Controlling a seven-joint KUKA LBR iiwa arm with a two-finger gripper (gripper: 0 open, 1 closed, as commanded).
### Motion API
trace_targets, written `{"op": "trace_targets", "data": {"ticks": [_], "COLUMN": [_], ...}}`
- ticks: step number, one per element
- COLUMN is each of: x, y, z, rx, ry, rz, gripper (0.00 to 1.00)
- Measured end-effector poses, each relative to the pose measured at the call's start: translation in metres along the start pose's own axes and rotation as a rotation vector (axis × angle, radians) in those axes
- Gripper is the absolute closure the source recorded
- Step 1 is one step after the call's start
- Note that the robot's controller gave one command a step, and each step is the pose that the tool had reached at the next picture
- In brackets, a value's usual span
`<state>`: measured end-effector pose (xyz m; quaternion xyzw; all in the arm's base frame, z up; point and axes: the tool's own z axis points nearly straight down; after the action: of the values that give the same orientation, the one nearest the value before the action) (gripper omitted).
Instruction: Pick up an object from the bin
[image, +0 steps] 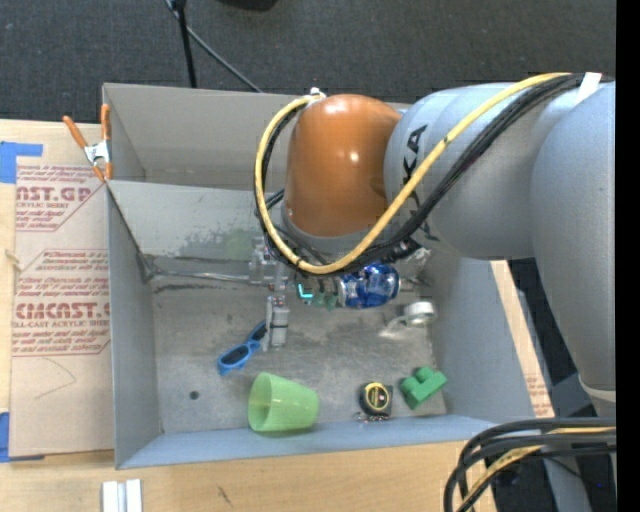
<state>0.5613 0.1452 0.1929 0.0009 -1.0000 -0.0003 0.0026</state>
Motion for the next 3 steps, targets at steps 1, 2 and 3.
{"op": "trace_targets", "data": {"ticks": [1,2,3], "x": [-0.011,-0.012,0.004], "y": [-0.021,-0.02,-0.025], "z": [0.126,0.123,0.02], "rx": [0.002,-0.001,0.001], "ry": [-0.003,-0.008,-0.015], "rz": [-0.293,-0.293,-0.301], "gripper": [0.0,1.0,1.0]}}
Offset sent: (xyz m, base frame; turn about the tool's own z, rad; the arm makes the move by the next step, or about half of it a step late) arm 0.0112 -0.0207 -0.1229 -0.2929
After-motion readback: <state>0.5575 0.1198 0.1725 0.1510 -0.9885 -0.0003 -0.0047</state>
